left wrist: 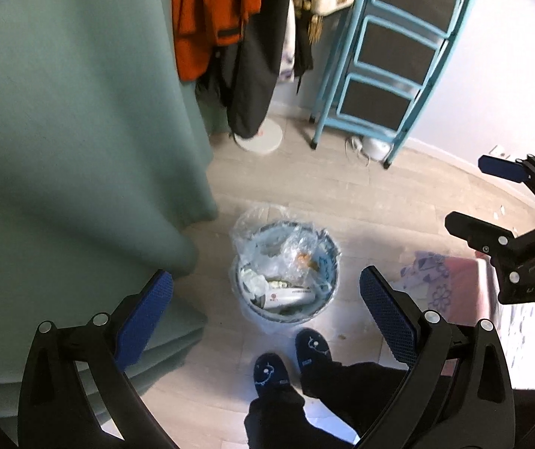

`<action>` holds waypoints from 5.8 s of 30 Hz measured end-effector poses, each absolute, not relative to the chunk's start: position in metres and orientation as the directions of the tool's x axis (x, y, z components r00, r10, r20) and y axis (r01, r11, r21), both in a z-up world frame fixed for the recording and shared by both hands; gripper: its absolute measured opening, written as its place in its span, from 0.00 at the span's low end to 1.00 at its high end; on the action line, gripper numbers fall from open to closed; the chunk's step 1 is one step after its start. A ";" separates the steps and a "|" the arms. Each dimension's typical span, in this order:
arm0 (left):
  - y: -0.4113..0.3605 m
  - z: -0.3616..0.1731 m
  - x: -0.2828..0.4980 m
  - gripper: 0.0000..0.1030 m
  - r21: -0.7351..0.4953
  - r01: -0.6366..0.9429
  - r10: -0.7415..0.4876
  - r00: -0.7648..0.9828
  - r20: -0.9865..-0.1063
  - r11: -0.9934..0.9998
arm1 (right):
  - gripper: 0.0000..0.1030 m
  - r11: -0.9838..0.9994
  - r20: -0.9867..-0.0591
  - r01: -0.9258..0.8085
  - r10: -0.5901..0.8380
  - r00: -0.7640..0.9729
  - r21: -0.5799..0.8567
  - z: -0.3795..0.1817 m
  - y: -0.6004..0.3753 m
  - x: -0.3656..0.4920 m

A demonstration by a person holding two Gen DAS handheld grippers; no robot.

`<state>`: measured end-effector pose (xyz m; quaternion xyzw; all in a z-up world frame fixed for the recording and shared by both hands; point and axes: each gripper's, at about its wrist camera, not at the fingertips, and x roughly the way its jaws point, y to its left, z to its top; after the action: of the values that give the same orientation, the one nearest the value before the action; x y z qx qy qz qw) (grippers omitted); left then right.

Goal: Collect trash
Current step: 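Return both open tools to the window table toward the pink snack bag, then lower both tools onto the crumpled clear plastic bag, then close the left tool on the clear bag while the right tool pinches it too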

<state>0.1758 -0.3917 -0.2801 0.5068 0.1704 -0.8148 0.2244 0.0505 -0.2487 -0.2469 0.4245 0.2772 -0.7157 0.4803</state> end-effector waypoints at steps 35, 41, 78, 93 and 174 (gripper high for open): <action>-0.320 -0.217 0.538 0.94 -0.088 0.984 -0.527 -0.158 -0.835 -0.156 | 0.93 0.503 -0.846 0.864 -0.443 0.297 0.040 -0.194 -0.320 0.358; -0.296 -0.220 0.659 0.94 -0.073 0.996 -0.550 -0.039 -0.834 0.040 | 0.93 0.646 -0.832 0.760 -0.380 0.404 0.074 -0.189 -0.318 0.472; -0.254 -0.215 1.023 0.94 -0.068 0.813 -0.523 0.306 -0.795 0.579 | 0.93 0.913 -0.785 0.392 -0.161 0.598 0.111 -0.187 -0.390 0.869; -0.331 -0.234 1.104 0.94 -0.083 0.761 -0.469 0.306 -0.829 0.643 | 0.93 0.949 -0.802 0.286 -0.068 0.593 0.130 -0.201 -0.468 0.978; -0.396 -0.365 1.179 0.14 -0.246 0.726 -0.480 0.131 -0.867 0.642 | 0.18 0.924 -0.856 0.214 0.182 0.484 0.317 -0.331 -0.515 1.088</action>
<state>1.1788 -0.3957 -0.3646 0.1183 0.5194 -0.4062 0.7425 1.0881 -0.5155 -0.3310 0.1950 0.5078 -0.0097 0.8391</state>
